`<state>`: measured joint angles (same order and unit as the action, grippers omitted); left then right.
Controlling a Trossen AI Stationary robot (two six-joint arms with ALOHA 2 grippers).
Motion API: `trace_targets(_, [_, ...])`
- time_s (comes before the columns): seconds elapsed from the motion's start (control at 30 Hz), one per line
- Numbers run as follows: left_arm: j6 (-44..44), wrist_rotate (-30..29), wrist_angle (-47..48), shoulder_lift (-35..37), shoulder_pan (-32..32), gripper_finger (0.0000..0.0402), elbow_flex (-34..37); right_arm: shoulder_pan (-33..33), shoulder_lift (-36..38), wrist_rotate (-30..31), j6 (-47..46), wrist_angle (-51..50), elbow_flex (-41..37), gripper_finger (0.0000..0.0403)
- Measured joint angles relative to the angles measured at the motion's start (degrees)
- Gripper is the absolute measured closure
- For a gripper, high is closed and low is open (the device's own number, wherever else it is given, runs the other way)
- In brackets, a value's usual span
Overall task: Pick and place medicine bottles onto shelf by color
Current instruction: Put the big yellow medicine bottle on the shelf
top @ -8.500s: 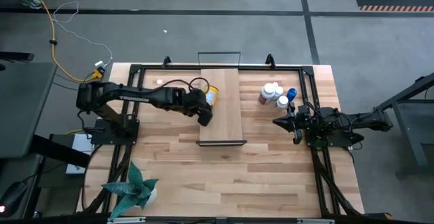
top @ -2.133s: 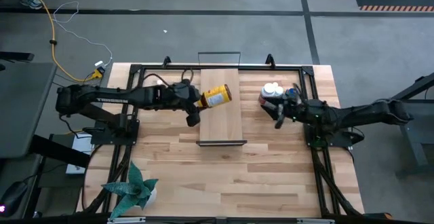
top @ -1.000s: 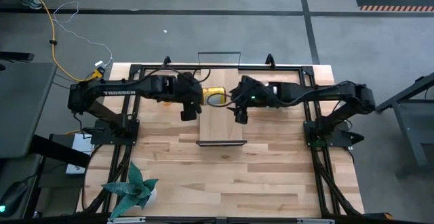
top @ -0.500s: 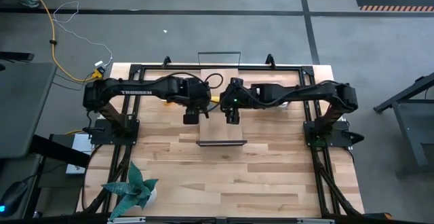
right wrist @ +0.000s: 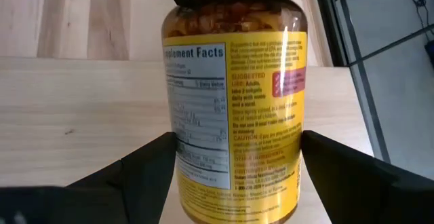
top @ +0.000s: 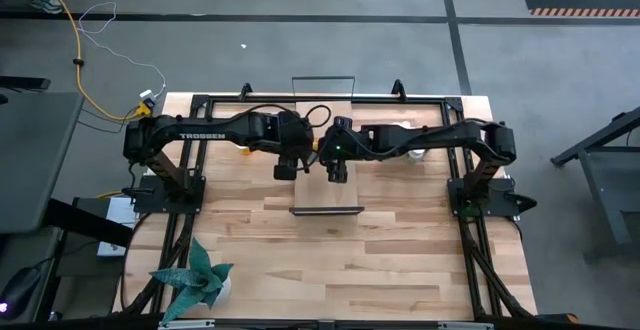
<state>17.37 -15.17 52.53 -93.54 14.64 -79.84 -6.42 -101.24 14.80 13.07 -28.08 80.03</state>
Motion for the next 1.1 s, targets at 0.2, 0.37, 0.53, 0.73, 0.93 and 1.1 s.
trace_targets(0.2, [2.36,0.06,-2.51,0.0,-0.19,0.0188,0.03,-1.06,-1.24,-1.23,-1.36,-0.28,-0.06,0.01])
trace_targets(0.37, [2.82,1.06,-5.65,0.11,-0.34,0.0189,-0.06,-1.67,-1.43,-3.37,-2.7,1.67,-1.66,0.01])
trace_targets(0.53, [3.86,1.95,-9.75,0.15,-0.29,0.019,-0.23,-2.64,-1.42,-5.16,-4.26,6.17,-4.34,0.01])
trace_targets(0.73, [4.28,3.14,-10.98,0.15,0.75,0.0189,-0.23,-2.71,-1.37,-5.34,-4.86,7.09,-4.7,0.01])
trace_targets(0.93, [3.87,3.16,-10.59,0.15,2.29,0.0189,-0.23,-2.73,-0.91,-5.07,-4.12,6.96,-4.7,0.01])
trace_targets(1.1, [3.87,2.96,-10.3,0.15,3.26,0.0188,-0.18,-2.73,-0.52,-3.66,-3.77,6.48,-4.74,0.01])
